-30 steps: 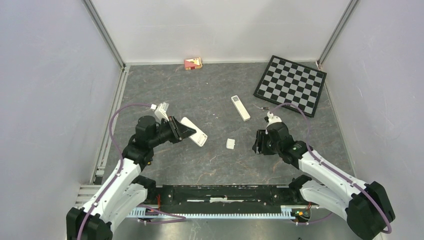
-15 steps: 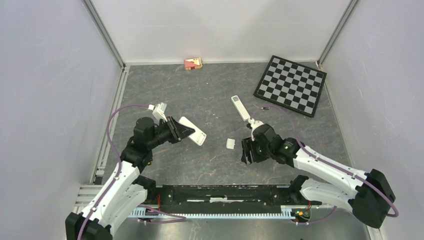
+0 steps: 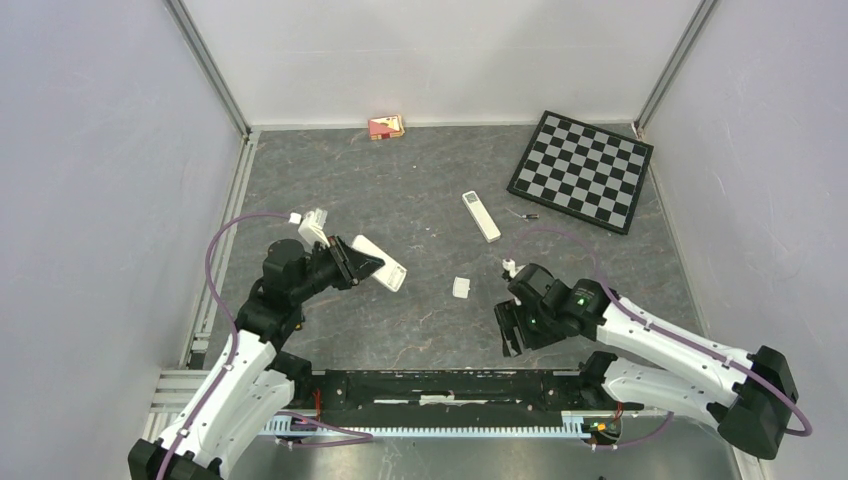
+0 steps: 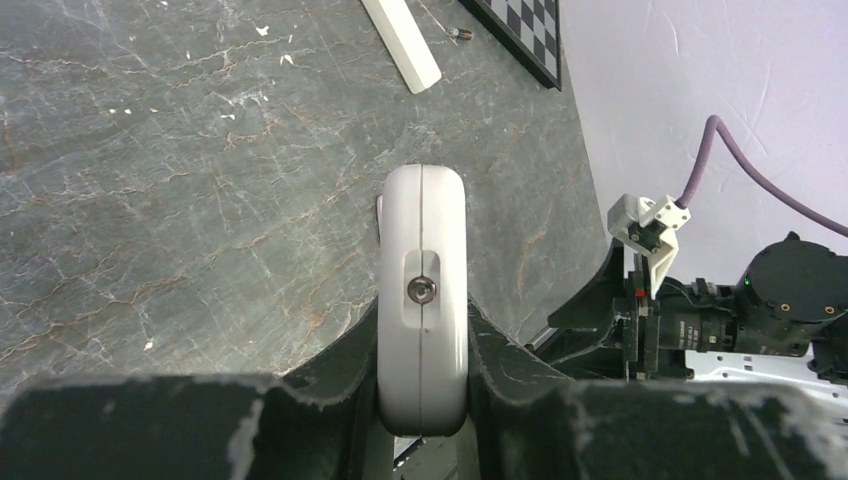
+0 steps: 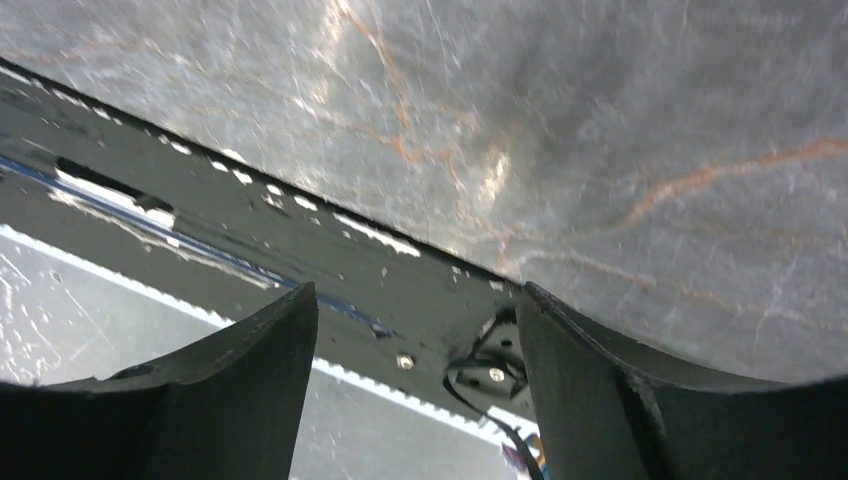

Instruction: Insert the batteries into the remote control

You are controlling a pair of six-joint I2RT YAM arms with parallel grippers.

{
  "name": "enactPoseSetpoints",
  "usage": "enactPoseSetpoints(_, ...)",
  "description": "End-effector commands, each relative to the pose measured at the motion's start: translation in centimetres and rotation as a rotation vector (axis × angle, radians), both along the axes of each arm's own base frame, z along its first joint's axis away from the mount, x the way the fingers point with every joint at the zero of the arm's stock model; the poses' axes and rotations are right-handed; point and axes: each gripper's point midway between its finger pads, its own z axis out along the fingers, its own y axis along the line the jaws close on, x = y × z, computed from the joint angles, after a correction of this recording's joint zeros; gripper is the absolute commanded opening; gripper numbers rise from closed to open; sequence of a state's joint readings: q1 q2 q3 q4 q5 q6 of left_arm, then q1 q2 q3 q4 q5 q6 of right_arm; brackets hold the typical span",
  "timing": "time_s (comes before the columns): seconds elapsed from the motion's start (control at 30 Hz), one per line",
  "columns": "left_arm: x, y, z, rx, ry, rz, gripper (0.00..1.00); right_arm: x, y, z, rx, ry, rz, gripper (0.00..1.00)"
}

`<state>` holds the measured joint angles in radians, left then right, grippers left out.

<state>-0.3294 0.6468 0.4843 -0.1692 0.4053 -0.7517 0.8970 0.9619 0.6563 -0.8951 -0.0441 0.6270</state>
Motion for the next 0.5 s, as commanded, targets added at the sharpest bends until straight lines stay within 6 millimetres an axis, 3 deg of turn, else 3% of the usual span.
enactPoseSetpoints(0.0,0.2,0.2,0.8,0.022,-0.064,-0.005,0.05,-3.1,-2.5,1.0,-0.081,0.118,-0.012,0.76)
enactPoseSetpoints(0.2,0.3,0.2,0.3,0.026,-0.054,-0.001,0.05,-4.5,-4.9,1.5,-0.182,0.171,0.007,0.76)
enactPoseSetpoints(0.47,0.0,-0.8,0.2,-0.011,-0.025,-0.051,0.06,-0.2,-3.8,2.3,-0.161,-0.028,-0.052,0.75)
